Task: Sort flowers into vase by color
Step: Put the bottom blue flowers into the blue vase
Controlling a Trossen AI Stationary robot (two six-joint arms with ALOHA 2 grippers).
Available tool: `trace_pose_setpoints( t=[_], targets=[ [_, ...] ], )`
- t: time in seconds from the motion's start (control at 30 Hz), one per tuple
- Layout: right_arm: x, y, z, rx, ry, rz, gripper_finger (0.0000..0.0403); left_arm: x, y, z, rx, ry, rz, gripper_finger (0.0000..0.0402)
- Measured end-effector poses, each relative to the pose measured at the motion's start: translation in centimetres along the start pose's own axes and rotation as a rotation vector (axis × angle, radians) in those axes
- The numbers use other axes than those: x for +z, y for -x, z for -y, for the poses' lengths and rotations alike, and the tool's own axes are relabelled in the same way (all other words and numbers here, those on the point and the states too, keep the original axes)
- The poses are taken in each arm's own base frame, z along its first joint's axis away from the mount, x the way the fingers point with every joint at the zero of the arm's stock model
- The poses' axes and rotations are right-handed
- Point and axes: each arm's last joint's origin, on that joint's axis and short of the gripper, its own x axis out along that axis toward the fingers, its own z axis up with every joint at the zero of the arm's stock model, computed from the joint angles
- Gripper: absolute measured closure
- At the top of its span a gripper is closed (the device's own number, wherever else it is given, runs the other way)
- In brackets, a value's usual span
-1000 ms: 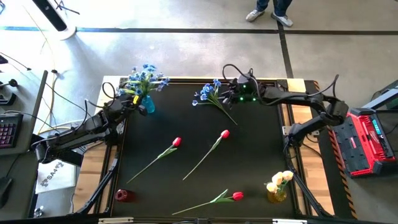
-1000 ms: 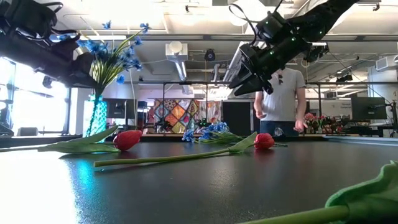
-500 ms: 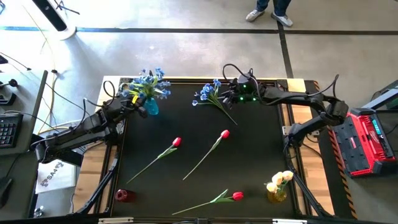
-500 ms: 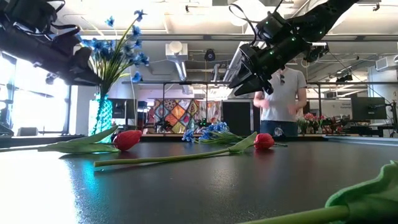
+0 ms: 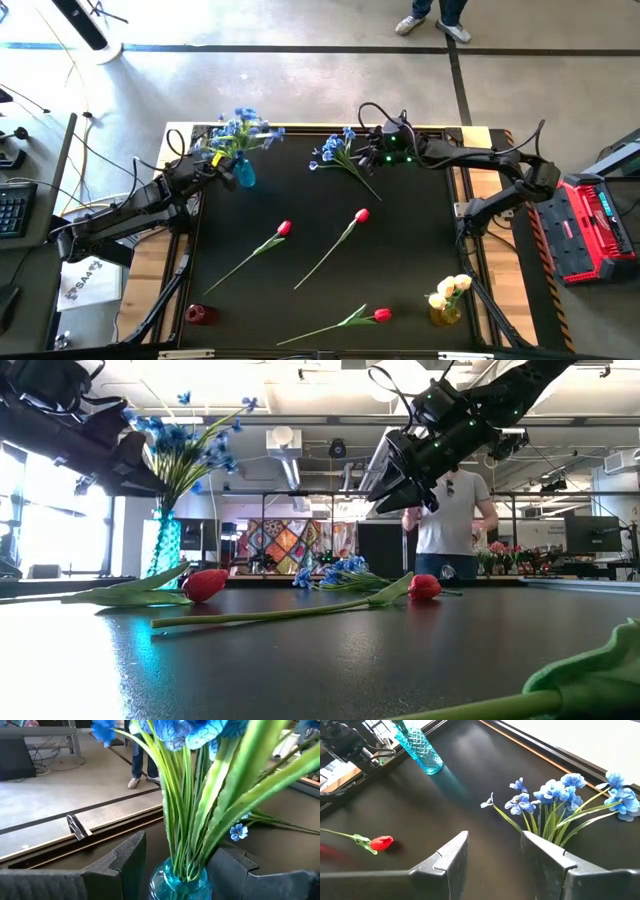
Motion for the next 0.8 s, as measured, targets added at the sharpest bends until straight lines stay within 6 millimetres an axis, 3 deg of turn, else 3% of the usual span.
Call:
trace_pose_setpoints(
  t=[0.37, 0.63, 0.8],
  targets=[
    [-0.01, 0.00, -0.02, 0.008, 0.008, -0.002, 0.0234, -0.05, 0.02, 0.24, -0.084, -0.002, -0.019, 0.0205],
    [-0.05, 0.00, -0.05, 0.021, 0.007, -0.009, 0.0234, -0.04, 0.01, 0.05, -0.022, -0.014, -0.009, 0.0156],
    [-0.05, 0.00, -0.06, 0.024, -0.001, -0.011, 0.0234, 0.20, 0.01, -0.01, 0.008, -0.009, 0.019, 0.0150]
  ],
)
